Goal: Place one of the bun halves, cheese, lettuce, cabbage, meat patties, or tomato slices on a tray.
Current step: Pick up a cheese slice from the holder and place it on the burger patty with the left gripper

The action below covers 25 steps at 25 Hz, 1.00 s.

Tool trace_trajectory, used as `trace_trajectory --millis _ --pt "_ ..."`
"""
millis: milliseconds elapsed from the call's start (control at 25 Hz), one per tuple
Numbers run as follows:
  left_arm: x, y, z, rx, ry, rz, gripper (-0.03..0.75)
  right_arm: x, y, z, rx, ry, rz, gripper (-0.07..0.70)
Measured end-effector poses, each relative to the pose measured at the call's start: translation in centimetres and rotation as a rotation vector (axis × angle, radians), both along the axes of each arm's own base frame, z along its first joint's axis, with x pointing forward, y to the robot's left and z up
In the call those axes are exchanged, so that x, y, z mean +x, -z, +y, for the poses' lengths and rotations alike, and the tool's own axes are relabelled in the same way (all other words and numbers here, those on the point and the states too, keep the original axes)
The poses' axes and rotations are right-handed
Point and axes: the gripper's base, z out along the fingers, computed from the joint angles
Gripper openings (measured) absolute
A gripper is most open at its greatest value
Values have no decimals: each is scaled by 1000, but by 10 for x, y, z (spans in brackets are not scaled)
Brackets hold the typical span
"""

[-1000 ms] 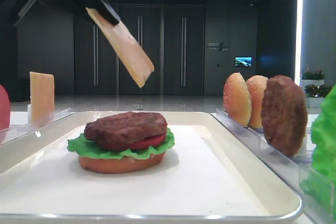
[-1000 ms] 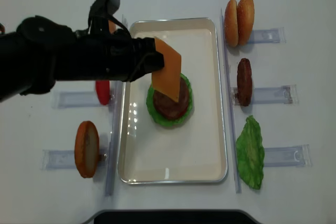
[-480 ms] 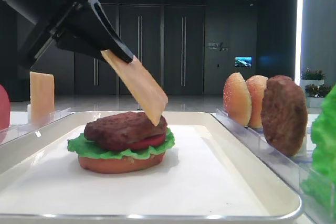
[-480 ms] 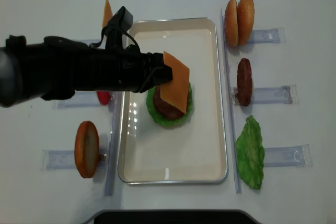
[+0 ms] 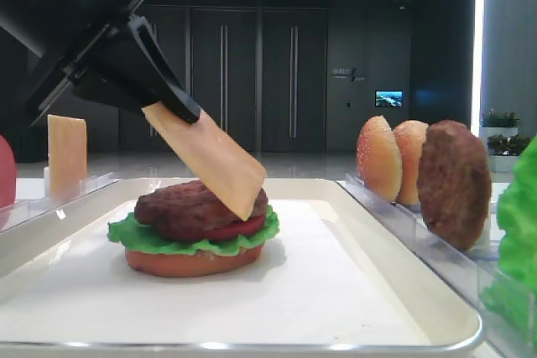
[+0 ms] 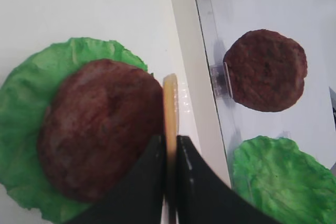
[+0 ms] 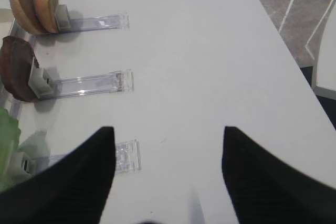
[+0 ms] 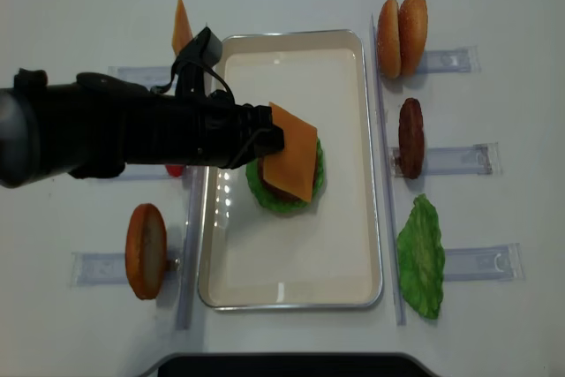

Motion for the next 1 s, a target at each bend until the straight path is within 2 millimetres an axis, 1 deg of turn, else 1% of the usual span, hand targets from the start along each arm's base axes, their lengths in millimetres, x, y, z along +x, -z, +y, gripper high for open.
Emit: trace_trajectory --millis 160,280,440,520,640,760,880,1000 --pt "1 0 1 8 -5 -4 49 0 0 0 0 0 0 423" --pt "1 1 1 17 -9 -9 91 0 0 0 0 0 0 423" --pt "5 2 8 32 -27 -16 157 0 0 0 0 0 0 423" --pt "8 2 15 46 -40 -16 228 0 0 0 0 0 0 423" --pt "13 4 27 62 -74 5 379 0 0 0 0 0 0 423" --pt "16 6 40 87 -101 22 490 0 0 0 0 0 0 423" --pt "18 7 47 104 -112 29 524 0 0 0 0 0 0 423" --pt "21 3 46 101 -107 33 522 0 0 0 0 0 0 423"
